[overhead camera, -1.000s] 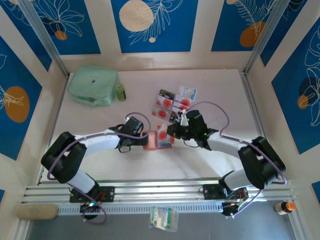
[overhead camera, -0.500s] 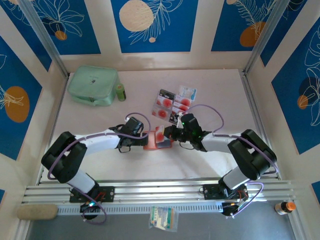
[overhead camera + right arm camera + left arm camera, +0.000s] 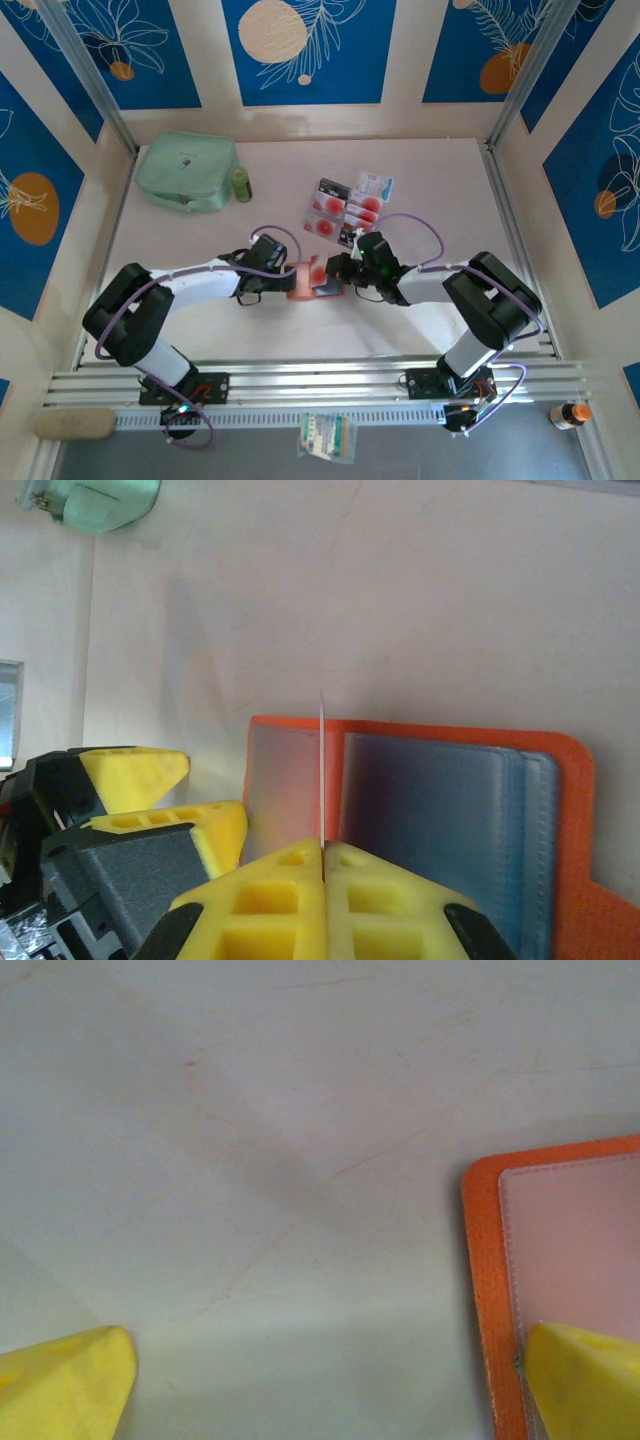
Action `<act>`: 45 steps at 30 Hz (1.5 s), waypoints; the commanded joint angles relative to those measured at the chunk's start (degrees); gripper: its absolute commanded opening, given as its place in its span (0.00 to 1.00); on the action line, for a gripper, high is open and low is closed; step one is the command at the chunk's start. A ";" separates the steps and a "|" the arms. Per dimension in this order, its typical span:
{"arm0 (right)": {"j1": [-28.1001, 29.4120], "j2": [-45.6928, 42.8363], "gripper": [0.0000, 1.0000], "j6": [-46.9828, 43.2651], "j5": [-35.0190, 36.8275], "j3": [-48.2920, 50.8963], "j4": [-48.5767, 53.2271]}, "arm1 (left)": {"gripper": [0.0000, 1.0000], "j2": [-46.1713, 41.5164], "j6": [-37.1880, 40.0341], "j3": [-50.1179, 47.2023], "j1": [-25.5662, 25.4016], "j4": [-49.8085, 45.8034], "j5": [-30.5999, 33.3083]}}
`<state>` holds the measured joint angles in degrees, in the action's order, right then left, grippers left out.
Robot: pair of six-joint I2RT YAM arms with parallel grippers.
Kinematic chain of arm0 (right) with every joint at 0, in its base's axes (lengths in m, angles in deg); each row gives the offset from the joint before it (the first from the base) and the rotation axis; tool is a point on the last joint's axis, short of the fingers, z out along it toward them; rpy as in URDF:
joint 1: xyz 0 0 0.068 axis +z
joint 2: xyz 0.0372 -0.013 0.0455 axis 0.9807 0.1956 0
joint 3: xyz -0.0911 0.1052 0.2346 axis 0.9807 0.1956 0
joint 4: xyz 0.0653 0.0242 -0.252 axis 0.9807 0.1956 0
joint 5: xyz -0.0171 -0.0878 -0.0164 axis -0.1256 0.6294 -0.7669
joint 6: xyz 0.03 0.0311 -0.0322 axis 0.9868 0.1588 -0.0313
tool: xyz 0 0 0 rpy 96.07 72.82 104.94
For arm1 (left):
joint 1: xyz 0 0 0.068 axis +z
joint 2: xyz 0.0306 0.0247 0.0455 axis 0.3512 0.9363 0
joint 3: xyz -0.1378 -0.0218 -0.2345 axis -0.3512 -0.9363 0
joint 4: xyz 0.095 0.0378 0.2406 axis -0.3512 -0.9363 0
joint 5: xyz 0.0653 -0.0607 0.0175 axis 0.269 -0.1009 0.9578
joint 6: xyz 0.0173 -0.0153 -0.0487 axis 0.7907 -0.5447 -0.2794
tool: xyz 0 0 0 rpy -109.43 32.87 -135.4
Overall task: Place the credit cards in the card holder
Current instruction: Insert the credit card into the card slot.
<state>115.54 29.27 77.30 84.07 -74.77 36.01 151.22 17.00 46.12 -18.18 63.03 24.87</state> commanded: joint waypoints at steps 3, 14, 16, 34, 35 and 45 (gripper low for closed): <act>0.54 1.13 0.00 0.69 1.47 1.22 -2.17 | 1.00 0.02 -0.51 -1.12 0.05 -0.91 0.50; 0.69 2.43 0.00 1.73 1.03 1.70 -3.80 | 1.00 -0.24 -0.63 -0.96 -0.03 -0.92 0.42; 0.69 2.71 0.00 1.97 0.88 1.75 -4.05 | 1.00 -0.42 -0.63 -0.78 -0.02 -0.93 0.34; 1.77 4.47 0.00 2.35 0.14 1.59 -4.94 | 1.00 -0.33 -0.99 -1.30 -0.17 -0.55 0.16; 1.77 4.44 0.00 2.44 0.14 1.58 -4.94 | 1.00 -0.33 -0.93 -1.30 -0.13 -0.43 0.14; 1.85 3.66 0.00 2.33 -0.24 2.50 -3.29 | 1.00 -0.07 -0.97 -1.39 -0.19 -0.26 0.12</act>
<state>116.91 32.87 79.48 84.20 -73.72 30.94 151.22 16.98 46.10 -18.20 63.14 24.85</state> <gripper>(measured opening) 0.044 0.998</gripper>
